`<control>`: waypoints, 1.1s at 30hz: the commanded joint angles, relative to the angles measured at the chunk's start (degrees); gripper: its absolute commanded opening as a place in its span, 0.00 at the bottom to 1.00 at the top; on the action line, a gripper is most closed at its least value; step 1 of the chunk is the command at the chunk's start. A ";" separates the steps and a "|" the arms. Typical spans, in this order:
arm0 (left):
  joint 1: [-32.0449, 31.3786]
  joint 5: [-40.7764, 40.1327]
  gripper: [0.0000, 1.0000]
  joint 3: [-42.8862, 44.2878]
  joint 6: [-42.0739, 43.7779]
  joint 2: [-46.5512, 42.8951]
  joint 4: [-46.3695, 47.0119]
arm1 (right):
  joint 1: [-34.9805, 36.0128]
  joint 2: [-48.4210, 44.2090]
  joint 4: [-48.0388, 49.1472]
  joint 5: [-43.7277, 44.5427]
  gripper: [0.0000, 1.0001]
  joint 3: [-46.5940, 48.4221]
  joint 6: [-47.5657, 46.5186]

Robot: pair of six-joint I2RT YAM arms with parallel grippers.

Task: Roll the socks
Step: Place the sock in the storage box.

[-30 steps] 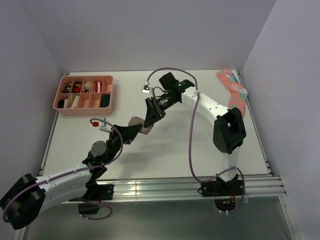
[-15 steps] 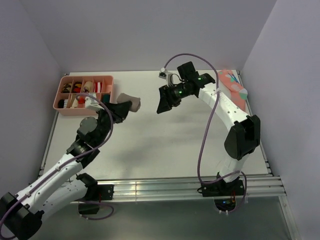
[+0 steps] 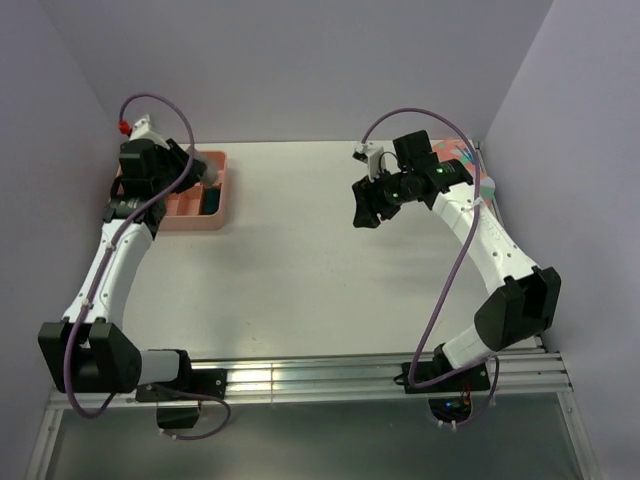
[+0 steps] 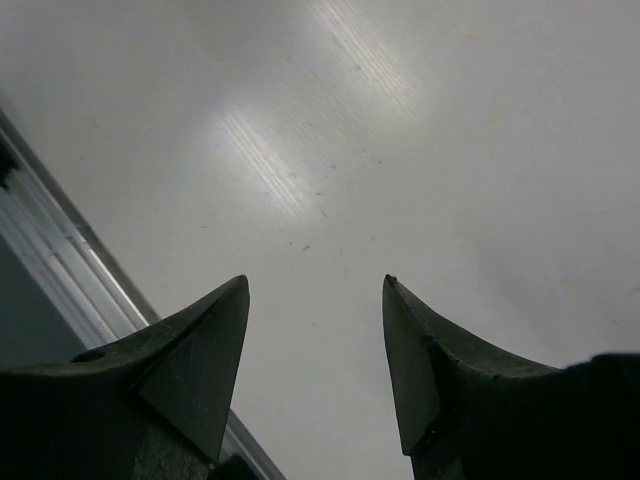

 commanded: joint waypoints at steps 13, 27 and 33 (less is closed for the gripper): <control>11.30 19.34 0.00 16.30 16.42 20.80 -2.54 | -2.74 -13.10 4.94 8.94 0.64 -9.50 -7.72; 21.33 39.30 0.00 20.33 25.39 37.15 -6.75 | -2.92 -12.76 7.23 6.22 0.65 -13.72 -8.25; 21.24 38.51 0.00 25.35 26.18 42.25 -11.14 | -2.92 -11.71 7.58 5.78 0.64 -13.11 -8.51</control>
